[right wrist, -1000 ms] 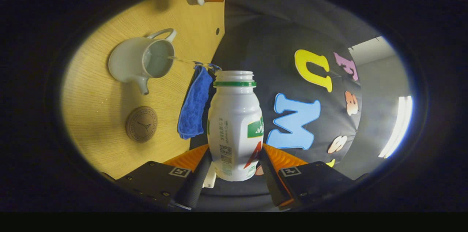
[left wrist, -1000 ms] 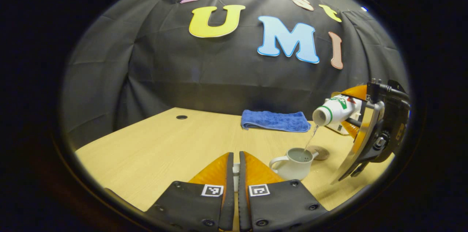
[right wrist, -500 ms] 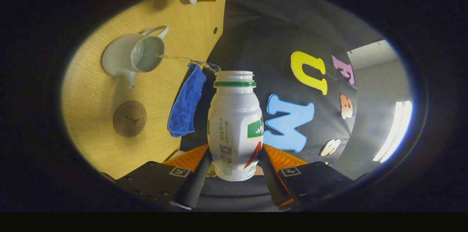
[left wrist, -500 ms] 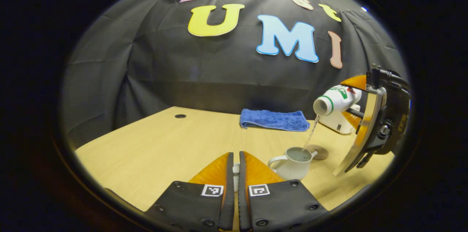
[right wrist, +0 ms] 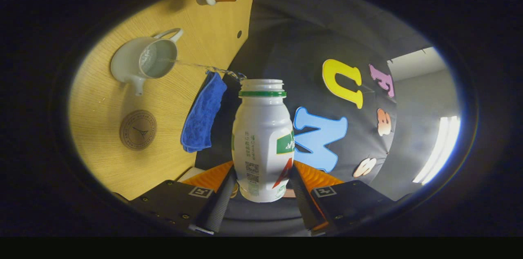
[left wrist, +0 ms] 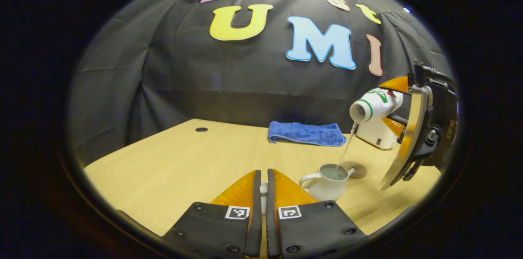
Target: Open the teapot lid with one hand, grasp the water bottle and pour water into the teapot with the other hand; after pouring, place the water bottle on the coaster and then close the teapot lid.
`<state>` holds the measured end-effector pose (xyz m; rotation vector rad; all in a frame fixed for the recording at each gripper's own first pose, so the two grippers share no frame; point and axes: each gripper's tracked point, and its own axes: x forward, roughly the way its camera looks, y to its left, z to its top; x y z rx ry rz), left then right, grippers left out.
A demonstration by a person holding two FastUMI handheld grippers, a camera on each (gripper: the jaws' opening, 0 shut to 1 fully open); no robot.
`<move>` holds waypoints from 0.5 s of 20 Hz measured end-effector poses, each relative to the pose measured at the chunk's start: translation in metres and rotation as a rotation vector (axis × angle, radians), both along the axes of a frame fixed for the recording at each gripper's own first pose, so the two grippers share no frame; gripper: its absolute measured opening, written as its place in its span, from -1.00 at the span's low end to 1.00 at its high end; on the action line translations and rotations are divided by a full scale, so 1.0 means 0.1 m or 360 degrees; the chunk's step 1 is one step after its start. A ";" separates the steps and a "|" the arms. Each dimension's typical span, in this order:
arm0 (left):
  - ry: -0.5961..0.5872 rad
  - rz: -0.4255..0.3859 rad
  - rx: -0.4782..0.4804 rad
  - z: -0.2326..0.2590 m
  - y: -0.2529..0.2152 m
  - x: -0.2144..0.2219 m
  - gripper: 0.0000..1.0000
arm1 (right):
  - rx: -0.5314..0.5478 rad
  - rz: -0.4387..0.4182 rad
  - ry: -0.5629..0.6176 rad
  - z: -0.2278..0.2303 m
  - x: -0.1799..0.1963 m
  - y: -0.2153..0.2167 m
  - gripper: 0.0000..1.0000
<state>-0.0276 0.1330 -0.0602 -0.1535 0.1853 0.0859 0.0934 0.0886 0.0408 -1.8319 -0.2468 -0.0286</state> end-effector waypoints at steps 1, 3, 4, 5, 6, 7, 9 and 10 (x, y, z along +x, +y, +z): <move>0.0002 0.0000 -0.0001 -0.01 0.00 0.00 -0.70 | -0.0009 0.0002 -0.0003 0.01 0.01 0.00 0.47; 0.0003 0.0000 -0.0006 -0.01 -0.01 0.00 -0.70 | -0.0029 0.0006 -0.0015 0.02 0.01 0.00 0.47; 0.0005 -0.0001 -0.0008 0.00 -0.01 0.00 -0.70 | -0.0034 0.0008 -0.0024 0.02 0.01 0.00 0.47; 0.0008 -0.0003 -0.0009 -0.02 -0.01 -0.01 -0.70 | -0.0037 0.0011 -0.0028 0.02 0.01 0.00 0.47; 0.0010 -0.0004 -0.0010 -0.03 -0.01 0.00 -0.70 | -0.0039 0.0014 -0.0030 0.01 0.00 0.00 0.47; 0.0011 -0.0005 -0.0012 -0.04 -0.02 -0.01 -0.70 | -0.0043 0.0018 -0.0034 0.02 0.02 0.00 0.47; 0.0014 -0.0005 -0.0017 -0.04 -0.01 -0.01 -0.77 | -0.0056 0.0020 -0.0043 0.04 0.03 -0.01 0.47; 0.0016 -0.0005 -0.0019 -0.05 -0.02 -0.01 -0.77 | -0.0062 0.0022 -0.0043 0.04 0.03 -0.01 0.47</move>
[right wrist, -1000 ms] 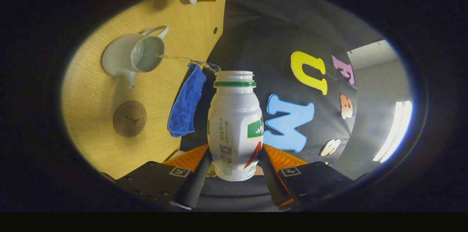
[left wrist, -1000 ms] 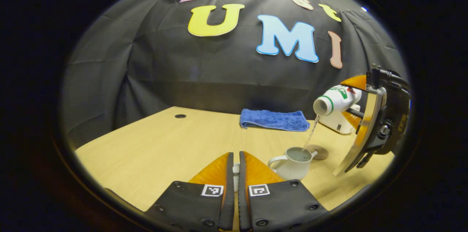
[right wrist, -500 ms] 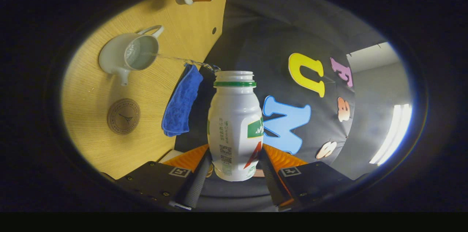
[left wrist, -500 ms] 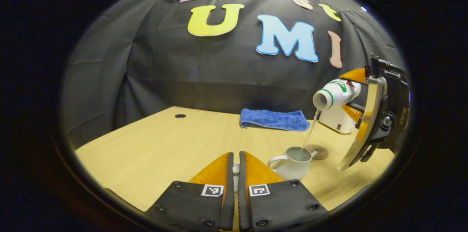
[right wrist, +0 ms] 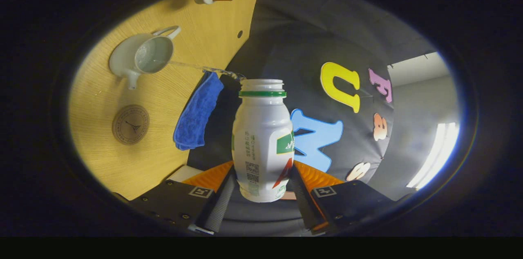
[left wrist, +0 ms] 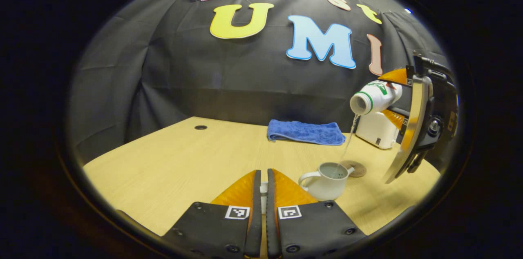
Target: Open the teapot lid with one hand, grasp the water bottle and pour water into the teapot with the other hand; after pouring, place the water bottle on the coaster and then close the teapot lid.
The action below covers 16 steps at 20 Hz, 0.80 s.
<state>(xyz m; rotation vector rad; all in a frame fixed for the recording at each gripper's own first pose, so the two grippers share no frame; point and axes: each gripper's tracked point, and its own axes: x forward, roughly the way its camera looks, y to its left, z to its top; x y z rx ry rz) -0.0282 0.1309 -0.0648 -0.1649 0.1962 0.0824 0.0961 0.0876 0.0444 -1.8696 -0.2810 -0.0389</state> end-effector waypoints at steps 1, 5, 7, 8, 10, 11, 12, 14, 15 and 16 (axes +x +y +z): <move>0.0002 0.0000 -0.0003 -0.01 0.00 0.00 -0.77 | -0.0010 0.0002 -0.0001 0.00 -0.01 0.01 0.47; 0.0009 -0.0003 -0.0011 -0.02 0.00 0.01 -0.77 | -0.0044 0.0016 -0.0015 0.02 0.00 0.01 0.47; 0.0005 -0.0004 -0.0017 -0.03 -0.01 0.01 -0.70 | -0.0062 0.0022 -0.0021 0.04 0.02 0.01 0.47; 0.0005 -0.0006 -0.0019 -0.03 -0.01 0.00 -0.77 | -0.0072 0.0024 -0.0026 0.04 0.02 0.01 0.47; 0.0007 -0.0012 -0.0020 -0.04 -0.03 -0.01 -0.70 | -0.0090 0.0029 -0.0032 0.05 0.03 0.01 0.42; 0.0008 -0.0015 -0.0022 -0.05 -0.04 -0.01 -0.70 | -0.0098 0.0033 -0.0037 0.05 0.03 0.02 0.47; 0.0010 -0.0018 -0.0024 -0.06 -0.06 -0.01 -0.70 | -0.0107 0.0036 -0.0040 0.05 0.03 0.02 0.47; 0.0017 -0.0023 -0.0025 -0.08 -0.07 -0.01 -0.70 | -0.0119 0.0048 -0.0047 0.06 0.01 0.03 0.47; 0.0020 -0.0024 -0.0023 -0.09 -0.07 -0.01 -0.70 | -0.0128 0.0051 -0.0050 0.06 0.02 0.04 0.47; 0.0020 -0.0023 -0.0021 -0.08 -0.07 -0.01 -0.70 | -0.0140 0.0058 -0.0056 0.07 0.02 0.04 0.47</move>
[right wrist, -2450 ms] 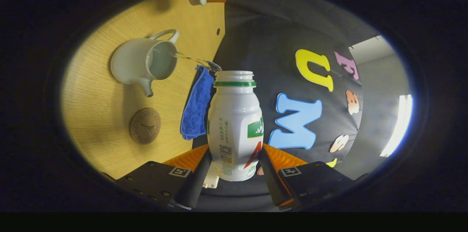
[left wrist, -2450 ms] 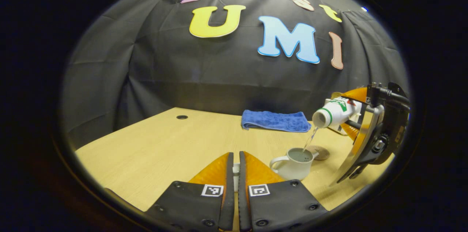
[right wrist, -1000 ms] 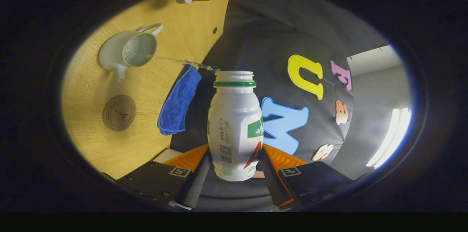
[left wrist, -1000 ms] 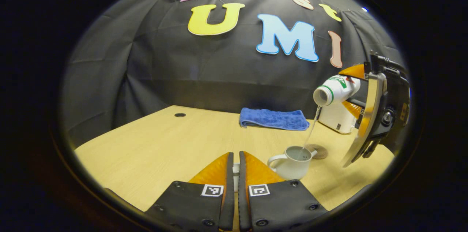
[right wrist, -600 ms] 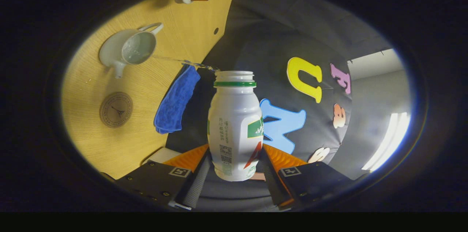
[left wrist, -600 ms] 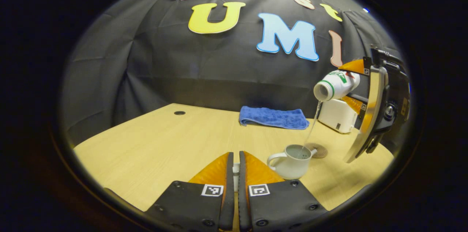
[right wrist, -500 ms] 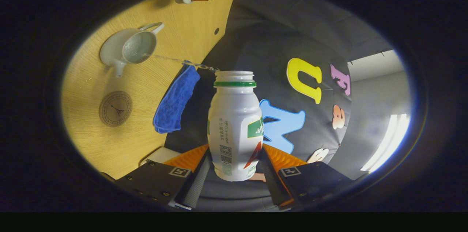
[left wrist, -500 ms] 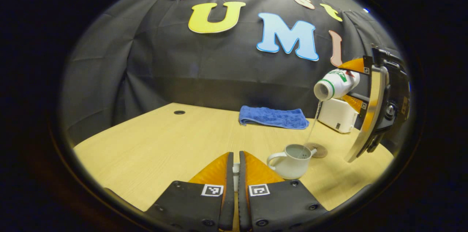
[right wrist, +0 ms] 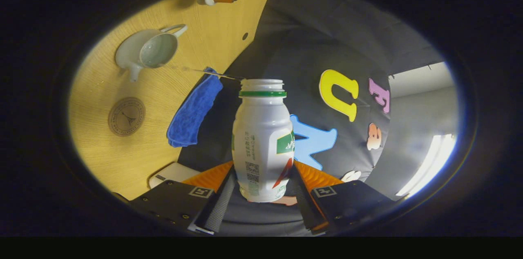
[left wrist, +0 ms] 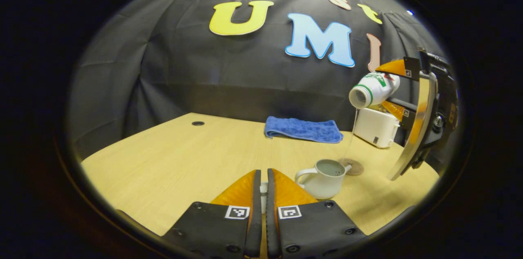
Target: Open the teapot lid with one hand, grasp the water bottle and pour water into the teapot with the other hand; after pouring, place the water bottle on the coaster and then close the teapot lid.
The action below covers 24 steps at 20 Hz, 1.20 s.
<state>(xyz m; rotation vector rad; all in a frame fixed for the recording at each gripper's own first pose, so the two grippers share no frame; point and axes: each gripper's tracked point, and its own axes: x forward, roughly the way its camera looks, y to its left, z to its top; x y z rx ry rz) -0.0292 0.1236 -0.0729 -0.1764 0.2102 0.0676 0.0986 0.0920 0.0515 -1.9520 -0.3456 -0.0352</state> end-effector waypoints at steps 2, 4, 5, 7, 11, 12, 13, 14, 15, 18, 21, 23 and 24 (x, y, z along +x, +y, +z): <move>0.0002 0.0001 0.0002 -0.01 0.00 0.02 -0.70 | -0.0022 0.0010 -0.0006 0.00 -0.01 0.01 0.47; 0.0004 -0.0001 0.0006 -0.01 0.00 0.01 -0.70 | -0.0046 0.0023 -0.0024 0.02 -0.01 0.02 0.47; 0.0005 -0.0001 0.0008 -0.01 0.00 0.01 -0.70 | -0.0057 0.0028 -0.0031 0.02 -0.01 0.03 0.47; 0.0006 -0.0004 0.0008 0.00 -0.01 0.01 -0.70 | -0.0065 0.0039 -0.0039 0.03 -0.01 0.04 0.47; 0.0005 -0.0010 0.0003 -0.01 -0.03 0.02 -0.77 | 0.0001 0.0061 -0.0010 0.00 -0.01 0.04 0.47; 0.0003 -0.0009 0.0001 0.00 -0.03 0.02 -0.70 | 0.0062 0.0067 0.0031 -0.04 0.00 0.05 0.47; 0.0001 -0.0009 -0.0001 0.00 -0.04 0.02 -0.70 | 0.0135 0.0071 0.0082 -0.10 -0.01 0.05 0.47; 0.0001 -0.0009 -0.0001 0.00 -0.03 0.02 -0.77 | 0.0215 0.0078 0.0142 -0.19 -0.02 0.06 0.47; 0.0000 -0.0009 0.0002 0.00 -0.04 0.03 -0.70 | 0.0312 0.0083 0.0207 -0.31 0.01 0.07 0.47; -0.0012 -0.0019 0.0003 0.04 -0.05 0.02 -0.70 | 0.0585 0.0053 0.0461 -0.76 0.07 0.02 0.46; -0.0024 -0.0031 0.0003 0.05 -0.07 0.03 -0.70 | 0.0858 0.0004 0.0674 -1.08 0.04 -0.03 0.47; -0.0035 -0.0044 0.0007 0.08 -0.10 0.04 -0.77 | 0.1085 -0.0025 0.0823 -1.24 0.01 -0.03 0.48; -0.0039 -0.0052 0.0016 0.11 -0.12 0.06 -0.77 | 0.1197 -0.0041 0.0874 -1.29 0.02 -0.03 0.48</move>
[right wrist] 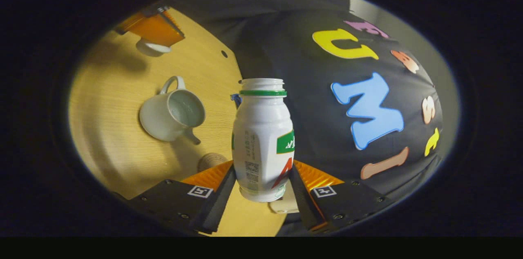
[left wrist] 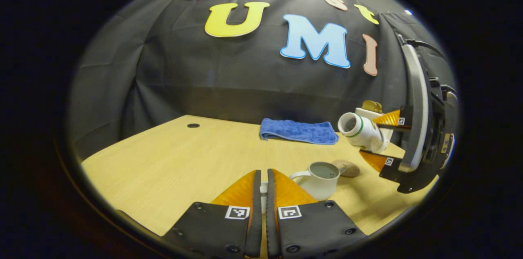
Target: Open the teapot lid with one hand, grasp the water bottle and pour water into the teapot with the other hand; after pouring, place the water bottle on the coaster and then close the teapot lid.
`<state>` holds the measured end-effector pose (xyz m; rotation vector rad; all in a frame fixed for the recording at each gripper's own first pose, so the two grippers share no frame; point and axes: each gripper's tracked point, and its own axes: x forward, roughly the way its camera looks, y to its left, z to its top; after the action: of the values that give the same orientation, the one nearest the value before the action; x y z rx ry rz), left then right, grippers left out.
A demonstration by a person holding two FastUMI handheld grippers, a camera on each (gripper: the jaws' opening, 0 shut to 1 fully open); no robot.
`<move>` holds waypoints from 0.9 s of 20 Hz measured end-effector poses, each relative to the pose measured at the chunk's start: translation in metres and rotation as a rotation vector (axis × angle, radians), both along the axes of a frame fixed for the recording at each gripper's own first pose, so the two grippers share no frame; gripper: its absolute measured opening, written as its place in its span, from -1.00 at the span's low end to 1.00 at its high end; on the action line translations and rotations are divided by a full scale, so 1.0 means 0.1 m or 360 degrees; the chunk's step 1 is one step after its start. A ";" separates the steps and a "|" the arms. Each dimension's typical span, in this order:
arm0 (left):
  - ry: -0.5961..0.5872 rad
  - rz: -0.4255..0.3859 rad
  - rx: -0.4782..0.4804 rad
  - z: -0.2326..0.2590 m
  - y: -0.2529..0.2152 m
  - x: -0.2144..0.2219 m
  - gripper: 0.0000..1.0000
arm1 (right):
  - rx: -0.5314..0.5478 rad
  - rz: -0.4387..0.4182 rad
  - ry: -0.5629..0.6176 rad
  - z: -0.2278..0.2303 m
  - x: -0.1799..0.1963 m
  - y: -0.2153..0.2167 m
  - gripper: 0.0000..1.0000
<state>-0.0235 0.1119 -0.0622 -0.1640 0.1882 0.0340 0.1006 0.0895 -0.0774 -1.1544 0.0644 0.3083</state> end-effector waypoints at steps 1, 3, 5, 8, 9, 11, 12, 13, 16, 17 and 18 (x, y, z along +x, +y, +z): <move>-0.0010 -0.0011 0.0009 0.02 -0.02 0.01 -0.70 | 0.0099 -0.0022 0.0047 -0.03 -0.01 0.00 0.48; -0.0043 -0.0042 0.0027 0.11 -0.08 0.06 -0.70 | 0.0278 -0.0056 0.0114 -0.01 -0.06 -0.02 0.48; -0.0086 -0.0096 0.0043 0.23 -0.20 0.14 -0.70 | 0.0412 -0.0095 0.0153 0.04 -0.09 -0.09 0.48; -0.0137 -0.0166 0.0079 0.39 -0.35 0.27 -0.70 | 0.0581 -0.0132 0.0188 0.12 -0.09 -0.16 0.47; -0.0148 -0.0182 0.0098 0.44 -0.40 0.33 -0.70 | 0.0635 -0.0144 0.0204 0.13 -0.09 -0.19 0.47; -0.0167 -0.0217 0.0123 0.51 -0.50 0.40 -0.70 | 0.0740 -0.0163 0.0234 0.13 -0.13 -0.26 0.48; -0.0175 -0.0231 0.0132 0.54 -0.55 0.44 -0.70 | 0.0785 -0.0169 0.0246 0.14 -0.15 -0.31 0.48; -0.0184 -0.0238 0.0143 0.56 -0.58 0.47 -0.70 | 0.0826 -0.0180 0.0252 0.15 -0.16 -0.35 0.48; -0.0205 -0.0266 0.0153 0.63 -0.72 0.53 -0.70 | 0.0965 -0.0194 0.0294 0.15 -0.21 -0.45 0.47; -0.0207 -0.0273 0.0146 0.62 -0.77 0.54 -0.70 | 0.1020 -0.0197 0.0324 0.14 -0.25 -0.47 0.47; -0.0206 -0.0279 0.0140 0.61 -0.81 0.55 -0.70 | 0.1070 -0.0196 0.0352 0.13 -0.25 -0.49 0.48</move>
<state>0.0316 0.0311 -0.0009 -0.0614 0.0710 -0.1422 0.0752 0.0407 -0.0642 -0.4452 0.2087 0.3142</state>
